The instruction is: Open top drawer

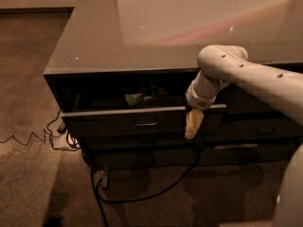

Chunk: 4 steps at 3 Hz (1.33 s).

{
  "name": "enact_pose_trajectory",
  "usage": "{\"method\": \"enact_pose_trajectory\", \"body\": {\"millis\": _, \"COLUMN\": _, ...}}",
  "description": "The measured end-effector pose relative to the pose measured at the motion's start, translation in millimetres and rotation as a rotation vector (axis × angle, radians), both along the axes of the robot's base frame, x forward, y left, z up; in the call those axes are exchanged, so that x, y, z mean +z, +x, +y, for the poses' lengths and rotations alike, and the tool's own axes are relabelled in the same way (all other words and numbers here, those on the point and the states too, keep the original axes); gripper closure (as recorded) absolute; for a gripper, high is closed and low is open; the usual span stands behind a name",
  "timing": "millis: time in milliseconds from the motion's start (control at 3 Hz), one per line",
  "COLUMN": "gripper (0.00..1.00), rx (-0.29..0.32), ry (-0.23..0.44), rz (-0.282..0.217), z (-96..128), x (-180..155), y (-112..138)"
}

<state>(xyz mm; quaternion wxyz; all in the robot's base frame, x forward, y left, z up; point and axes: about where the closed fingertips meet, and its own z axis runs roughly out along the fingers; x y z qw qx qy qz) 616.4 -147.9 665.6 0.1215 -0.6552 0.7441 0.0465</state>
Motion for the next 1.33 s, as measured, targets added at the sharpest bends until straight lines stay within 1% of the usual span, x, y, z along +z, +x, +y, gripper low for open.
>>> {"method": "enact_pose_trajectory", "body": {"millis": 333, "gripper": 0.0, "rx": 0.061, "ry": 0.019, "rz": -0.01, "z": 12.3, "x": -8.5, "y": 4.4}}
{"method": "enact_pose_trajectory", "body": {"millis": 667, "gripper": 0.19, "rx": 0.114, "ry": -0.003, "rz": -0.002, "z": 17.5, "x": -17.1, "y": 0.4}}
{"method": "enact_pose_trajectory", "body": {"millis": 1000, "gripper": 0.42, "rx": 0.137, "ry": -0.059, "rz": 0.009, "z": 5.8, "x": -19.6, "y": -10.6}}
{"method": "enact_pose_trajectory", "body": {"millis": 1333, "gripper": 0.65, "rx": 0.146, "ry": -0.114, "rz": 0.012, "z": -2.6, "x": -14.8, "y": -19.4}}
